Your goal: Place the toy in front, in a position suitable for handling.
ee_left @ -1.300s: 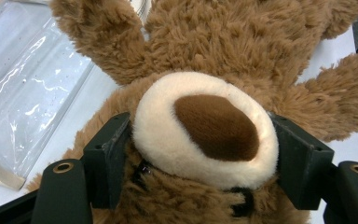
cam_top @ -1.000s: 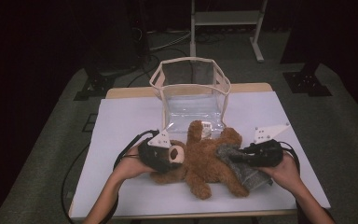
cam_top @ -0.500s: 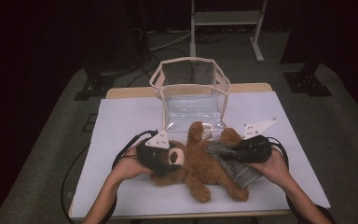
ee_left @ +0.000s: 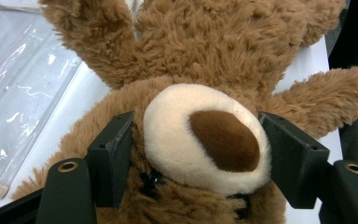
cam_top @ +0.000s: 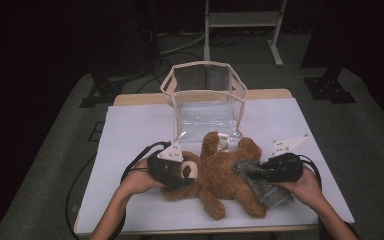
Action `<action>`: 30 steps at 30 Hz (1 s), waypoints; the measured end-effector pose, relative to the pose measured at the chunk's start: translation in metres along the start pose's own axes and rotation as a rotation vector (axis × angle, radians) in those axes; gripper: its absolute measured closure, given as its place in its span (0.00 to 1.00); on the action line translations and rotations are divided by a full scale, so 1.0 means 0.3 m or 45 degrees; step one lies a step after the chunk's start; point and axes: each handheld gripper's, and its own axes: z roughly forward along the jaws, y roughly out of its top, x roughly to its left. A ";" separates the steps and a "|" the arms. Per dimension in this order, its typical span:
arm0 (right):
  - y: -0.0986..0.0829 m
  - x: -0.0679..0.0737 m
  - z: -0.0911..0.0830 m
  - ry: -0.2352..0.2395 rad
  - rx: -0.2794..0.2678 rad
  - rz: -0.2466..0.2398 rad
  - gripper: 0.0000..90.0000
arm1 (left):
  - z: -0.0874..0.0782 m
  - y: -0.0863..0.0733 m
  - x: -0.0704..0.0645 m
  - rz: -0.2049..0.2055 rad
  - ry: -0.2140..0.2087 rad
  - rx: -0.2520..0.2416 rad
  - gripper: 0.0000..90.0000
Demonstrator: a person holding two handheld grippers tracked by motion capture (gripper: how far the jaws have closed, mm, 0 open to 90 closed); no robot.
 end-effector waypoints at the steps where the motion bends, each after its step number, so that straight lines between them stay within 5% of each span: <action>1: 0.000 -0.002 -0.010 -0.008 -0.003 0.008 0.86 | 0.002 -0.001 -0.001 -0.007 -0.001 -0.005 0.34; 7: 0.093 0.021 -0.027 -0.016 -0.030 -0.067 0.86 | 0.007 0.000 -0.002 -0.006 0.000 -0.006 0.35; 15: 0.230 0.098 0.128 0.084 0.029 -0.214 0.86 | 0.014 0.001 0.011 -0.068 0.025 -0.016 0.36; 19: 0.227 0.109 0.163 0.081 0.063 -0.233 0.86 | 0.010 -0.002 0.015 -0.091 0.034 -0.027 0.36; 26: 0.148 0.073 0.095 0.032 0.067 -0.160 0.87 | -0.020 0.009 0.008 -0.040 0.071 -0.026 0.32; 30: 0.121 0.050 0.071 -0.006 0.069 -0.135 0.87 | -0.046 -0.001 0.015 -0.069 0.112 -0.038 0.31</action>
